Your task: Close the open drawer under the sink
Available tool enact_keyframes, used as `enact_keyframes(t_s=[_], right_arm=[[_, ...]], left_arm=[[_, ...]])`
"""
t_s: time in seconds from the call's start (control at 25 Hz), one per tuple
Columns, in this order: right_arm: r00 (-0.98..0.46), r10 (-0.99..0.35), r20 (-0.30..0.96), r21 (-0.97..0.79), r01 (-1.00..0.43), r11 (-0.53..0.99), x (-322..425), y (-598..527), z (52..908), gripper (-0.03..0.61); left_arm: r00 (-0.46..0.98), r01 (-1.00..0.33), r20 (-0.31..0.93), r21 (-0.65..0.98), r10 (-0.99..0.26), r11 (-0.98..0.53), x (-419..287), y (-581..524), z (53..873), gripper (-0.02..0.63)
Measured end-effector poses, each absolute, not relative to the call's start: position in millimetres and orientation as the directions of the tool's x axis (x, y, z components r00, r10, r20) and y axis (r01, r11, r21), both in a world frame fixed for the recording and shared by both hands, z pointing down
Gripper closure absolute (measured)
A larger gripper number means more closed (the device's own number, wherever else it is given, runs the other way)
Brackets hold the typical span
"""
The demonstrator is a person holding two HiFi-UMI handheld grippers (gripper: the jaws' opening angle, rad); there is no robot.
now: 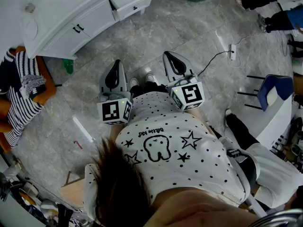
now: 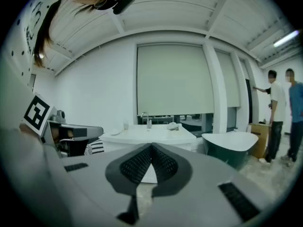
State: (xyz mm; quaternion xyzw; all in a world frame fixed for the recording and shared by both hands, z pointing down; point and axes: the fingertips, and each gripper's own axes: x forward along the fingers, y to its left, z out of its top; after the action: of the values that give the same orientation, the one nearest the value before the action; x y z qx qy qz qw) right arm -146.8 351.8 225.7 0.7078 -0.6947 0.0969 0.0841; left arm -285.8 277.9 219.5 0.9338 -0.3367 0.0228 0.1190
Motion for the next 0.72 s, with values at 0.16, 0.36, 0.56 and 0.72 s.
enact_keyframes(t_s=[0.16,0.36,0.56,0.72], right_arm=[[0.012,-0.967,0.256,-0.019,-1.0,-0.017,-137,356,225,0.566],[0.004,-0.965,0.261,-0.021,-1.0,-0.01,-125,359,225,0.566],[-0.009,-0.973,0.232,-0.053,-0.999,-0.003,-103,364,224,0.566],[-0.004,-0.971,0.239,-0.065,-0.998,-0.012,-81,369,232,0.565]], left_arm=[[0.773,-0.634,0.125,0.204,-0.623,-0.746,-276,283,218,0.604],[0.773,-0.634,0.126,0.2,-0.622,-0.747,-263,287,216,0.604],[0.762,-0.646,0.122,0.203,-0.636,-0.735,-247,288,216,0.604],[0.746,-0.664,0.12,0.213,-0.656,-0.716,-237,290,221,0.604]])
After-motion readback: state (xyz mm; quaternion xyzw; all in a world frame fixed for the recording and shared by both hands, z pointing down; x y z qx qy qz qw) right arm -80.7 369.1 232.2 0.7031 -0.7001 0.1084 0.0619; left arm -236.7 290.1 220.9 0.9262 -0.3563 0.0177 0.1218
